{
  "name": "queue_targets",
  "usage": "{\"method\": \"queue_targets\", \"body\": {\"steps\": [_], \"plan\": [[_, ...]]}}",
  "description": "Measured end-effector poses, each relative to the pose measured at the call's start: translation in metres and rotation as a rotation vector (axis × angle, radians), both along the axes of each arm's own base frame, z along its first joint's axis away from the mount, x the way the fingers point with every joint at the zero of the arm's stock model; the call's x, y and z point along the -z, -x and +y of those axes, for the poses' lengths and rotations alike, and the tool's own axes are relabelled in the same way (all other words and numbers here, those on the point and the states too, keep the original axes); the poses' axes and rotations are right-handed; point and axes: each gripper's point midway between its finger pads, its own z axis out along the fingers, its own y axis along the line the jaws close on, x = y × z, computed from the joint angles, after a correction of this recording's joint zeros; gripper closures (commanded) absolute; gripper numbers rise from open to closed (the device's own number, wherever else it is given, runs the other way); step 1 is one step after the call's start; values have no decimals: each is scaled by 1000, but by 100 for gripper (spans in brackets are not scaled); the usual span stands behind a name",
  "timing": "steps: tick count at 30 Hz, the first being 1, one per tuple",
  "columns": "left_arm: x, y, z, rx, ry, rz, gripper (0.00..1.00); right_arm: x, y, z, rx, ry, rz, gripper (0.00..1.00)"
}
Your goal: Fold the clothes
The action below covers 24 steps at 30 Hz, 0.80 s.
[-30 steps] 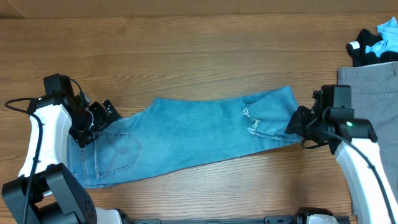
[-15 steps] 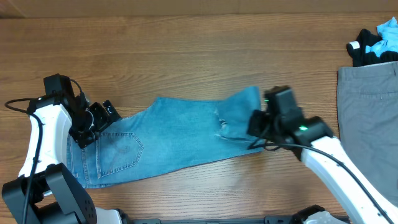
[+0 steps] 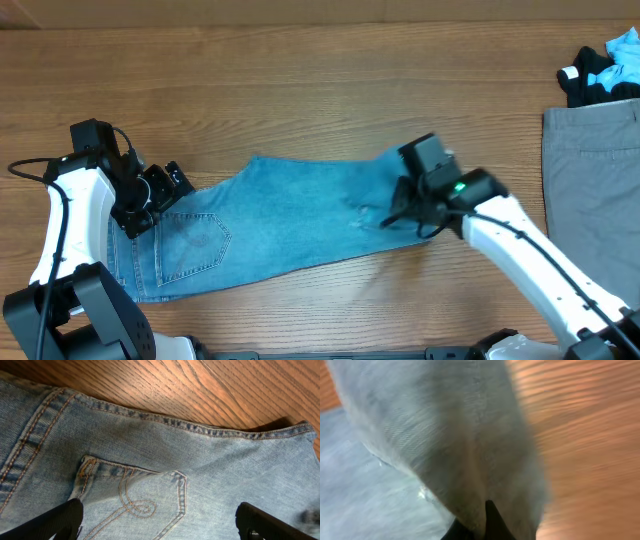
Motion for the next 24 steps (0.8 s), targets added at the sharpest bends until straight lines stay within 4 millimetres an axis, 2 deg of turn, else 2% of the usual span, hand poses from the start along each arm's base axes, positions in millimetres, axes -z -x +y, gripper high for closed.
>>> {"method": "queue_targets", "body": {"steps": [5,11,14,19,22,24], "plan": [[0,0,0,0,0,0,0,-32,-12,-35,71,128,-44,96],[0,0,0,0,0,0,0,-39,-12,-54,95,231,-61,96],[0,0,0,0,0,0,0,-37,-14,-59,103,272,-59,96],[0,0,0,0,0,0,0,-17,-18,-64,98,339,-2,96],[0,0,0,0,0,0,0,-6,-18,-59,79,366,23,96],[0,0,0,0,0,0,0,-3,-17,-50,55,378,19,96]]}}
